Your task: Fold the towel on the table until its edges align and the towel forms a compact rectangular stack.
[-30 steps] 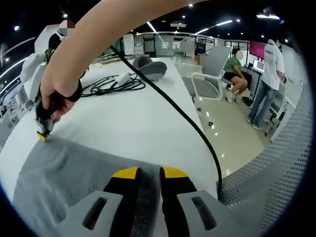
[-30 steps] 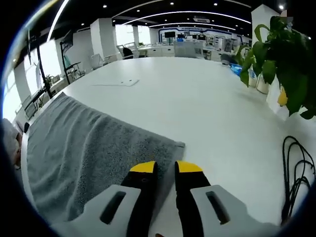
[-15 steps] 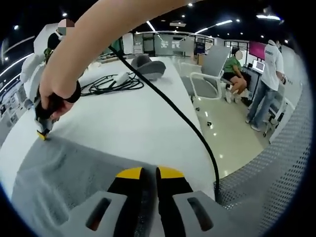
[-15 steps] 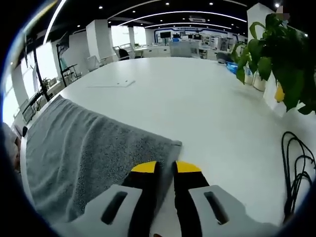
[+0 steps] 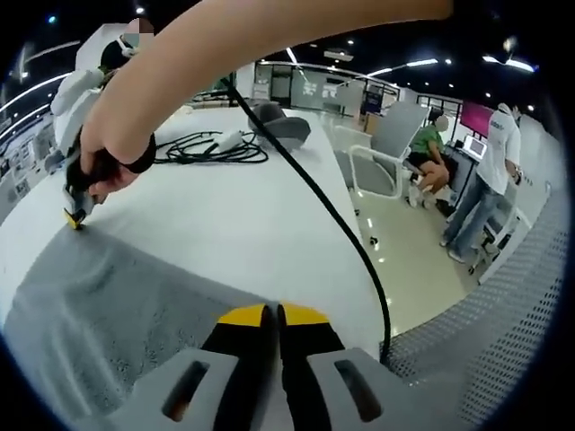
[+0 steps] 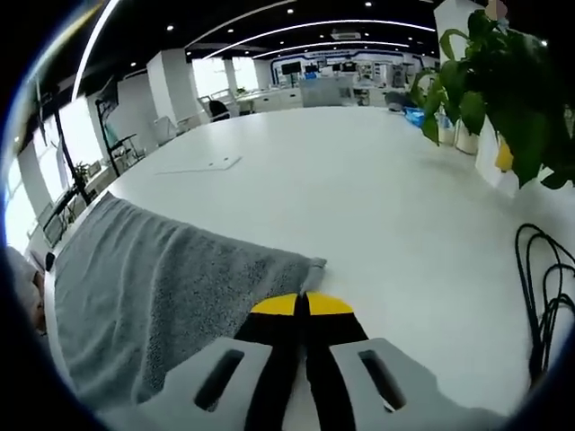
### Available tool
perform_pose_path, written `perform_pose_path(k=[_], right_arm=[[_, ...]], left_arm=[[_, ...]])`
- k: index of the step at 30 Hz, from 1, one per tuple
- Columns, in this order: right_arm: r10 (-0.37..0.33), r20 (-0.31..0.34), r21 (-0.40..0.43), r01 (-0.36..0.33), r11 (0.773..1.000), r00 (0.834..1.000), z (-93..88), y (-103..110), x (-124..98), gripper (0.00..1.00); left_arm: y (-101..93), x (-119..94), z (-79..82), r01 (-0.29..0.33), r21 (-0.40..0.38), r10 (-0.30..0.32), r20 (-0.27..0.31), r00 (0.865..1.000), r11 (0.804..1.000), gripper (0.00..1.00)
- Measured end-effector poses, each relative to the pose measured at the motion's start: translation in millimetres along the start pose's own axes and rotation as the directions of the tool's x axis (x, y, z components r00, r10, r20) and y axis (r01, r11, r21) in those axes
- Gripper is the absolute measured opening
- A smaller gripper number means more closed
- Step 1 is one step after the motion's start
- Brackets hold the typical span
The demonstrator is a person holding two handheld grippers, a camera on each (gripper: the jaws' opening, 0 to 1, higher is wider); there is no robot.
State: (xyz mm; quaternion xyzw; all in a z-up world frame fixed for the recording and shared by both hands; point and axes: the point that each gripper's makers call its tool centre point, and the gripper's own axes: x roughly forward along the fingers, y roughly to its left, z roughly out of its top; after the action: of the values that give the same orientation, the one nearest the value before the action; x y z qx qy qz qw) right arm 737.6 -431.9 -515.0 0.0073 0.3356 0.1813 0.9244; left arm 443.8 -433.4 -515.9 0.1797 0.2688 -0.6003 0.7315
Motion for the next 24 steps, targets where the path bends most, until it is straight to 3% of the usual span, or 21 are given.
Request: perform_pose_path(k=[17, 21, 24], right_arm=[[0.027, 0.054, 0.006, -0.028, 1.0, 0.998, 21.9, 14, -19, 0.0], [0.035, 0.064, 0.005, -0.035, 0.999, 0.997, 28.6, 20, -23, 0.0], [0.038, 0.074, -0.006, -0.037, 0.999, 0.997, 35.3, 20, -25, 0.0]], left_arm=[[1.4, -18, 17.4, 0.0, -0.063, 0.003, 0.056, 0.998, 0.998, 0.04], [1.9, -27, 25.9, 0.009, -0.174, 0.008, 0.098, 0.995, 0.985, 0.04], [5.0, -34, 29.1, 0.005, -0.18, 0.015, 0.108, 0.994, 0.984, 0.04]])
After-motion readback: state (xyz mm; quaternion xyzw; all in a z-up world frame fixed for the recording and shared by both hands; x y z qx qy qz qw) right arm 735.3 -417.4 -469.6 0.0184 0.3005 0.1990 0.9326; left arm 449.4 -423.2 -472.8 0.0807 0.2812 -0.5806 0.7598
